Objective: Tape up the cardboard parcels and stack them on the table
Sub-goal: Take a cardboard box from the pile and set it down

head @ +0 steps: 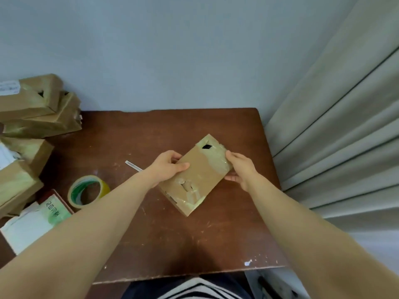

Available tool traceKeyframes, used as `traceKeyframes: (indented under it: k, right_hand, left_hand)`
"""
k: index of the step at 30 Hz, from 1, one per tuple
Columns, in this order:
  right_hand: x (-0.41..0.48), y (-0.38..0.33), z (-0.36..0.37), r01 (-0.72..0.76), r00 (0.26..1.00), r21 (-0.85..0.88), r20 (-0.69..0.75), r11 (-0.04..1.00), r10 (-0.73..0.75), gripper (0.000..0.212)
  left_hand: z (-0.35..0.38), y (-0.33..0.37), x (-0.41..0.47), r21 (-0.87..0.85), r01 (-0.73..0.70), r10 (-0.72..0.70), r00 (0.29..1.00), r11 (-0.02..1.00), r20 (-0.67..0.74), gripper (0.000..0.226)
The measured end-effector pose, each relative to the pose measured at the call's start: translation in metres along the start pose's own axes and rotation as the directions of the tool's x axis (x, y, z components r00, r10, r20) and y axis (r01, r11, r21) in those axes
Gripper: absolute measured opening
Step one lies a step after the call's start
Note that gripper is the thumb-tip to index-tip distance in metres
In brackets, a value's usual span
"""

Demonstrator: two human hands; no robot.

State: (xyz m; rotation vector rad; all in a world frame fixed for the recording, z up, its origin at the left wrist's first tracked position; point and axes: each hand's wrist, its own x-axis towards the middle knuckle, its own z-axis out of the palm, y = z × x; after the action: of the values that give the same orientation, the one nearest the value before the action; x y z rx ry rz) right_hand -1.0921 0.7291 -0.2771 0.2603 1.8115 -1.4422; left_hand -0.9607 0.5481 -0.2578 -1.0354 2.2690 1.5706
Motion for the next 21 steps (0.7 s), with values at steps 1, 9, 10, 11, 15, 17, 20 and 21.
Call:
traceKeyframes:
  k: [1,9,10,11,15,17,20,21]
  right_hand:
    - [0.000,0.007,-0.006,-0.004,1.000,0.001,-0.013,1.000,0.004,0.027]
    - [-0.011,0.056,-0.019,-0.039,0.993,-0.071,-0.113,0.997,0.030,0.040]
    - [-0.013,0.061,-0.017,-0.054,0.992,-0.057,-0.118,0.997,0.046,0.040]
    - [-0.015,0.066,-0.016,-0.075,0.990,-0.037,-0.121,0.997,0.070,0.040]
    - [-0.024,0.076,-0.016,-0.199,0.973,-0.099,-0.143,0.975,0.183,0.038]
    - [-0.032,0.076,-0.019,-0.255,0.963,-0.274,-0.161,0.927,0.217,0.041]
    - [-0.039,0.071,-0.020,-0.226,0.974,-0.628,-0.162,0.745,0.159,0.043]
    - [-0.039,0.069,-0.019,-0.192,0.978,-0.706,-0.193,0.681,0.075,0.040]
  left_hand:
    - [0.005,0.000,0.005,0.095,-0.039,0.038,0.999,0.995,0.011,0.027]
    - [0.043,-0.009,0.026,0.381,-0.162,0.121,0.984,0.910,0.128,0.073]
    - [0.046,-0.011,0.026,0.386,-0.180,0.139,0.982,0.905,0.131,0.076]
    - [0.049,-0.013,0.026,0.384,-0.197,0.161,0.979,0.902,0.125,0.078]
    - [0.062,-0.020,0.028,0.327,-0.254,0.242,0.967,0.910,0.079,0.061]
    - [0.067,-0.022,0.028,0.334,-0.294,0.280,0.956,0.896,0.089,0.051]
    - [0.074,-0.026,0.029,0.365,-0.336,0.317,0.942,0.869,0.112,0.045]
    - [0.075,-0.027,0.029,0.376,-0.344,0.327,0.939,0.861,0.111,0.044]
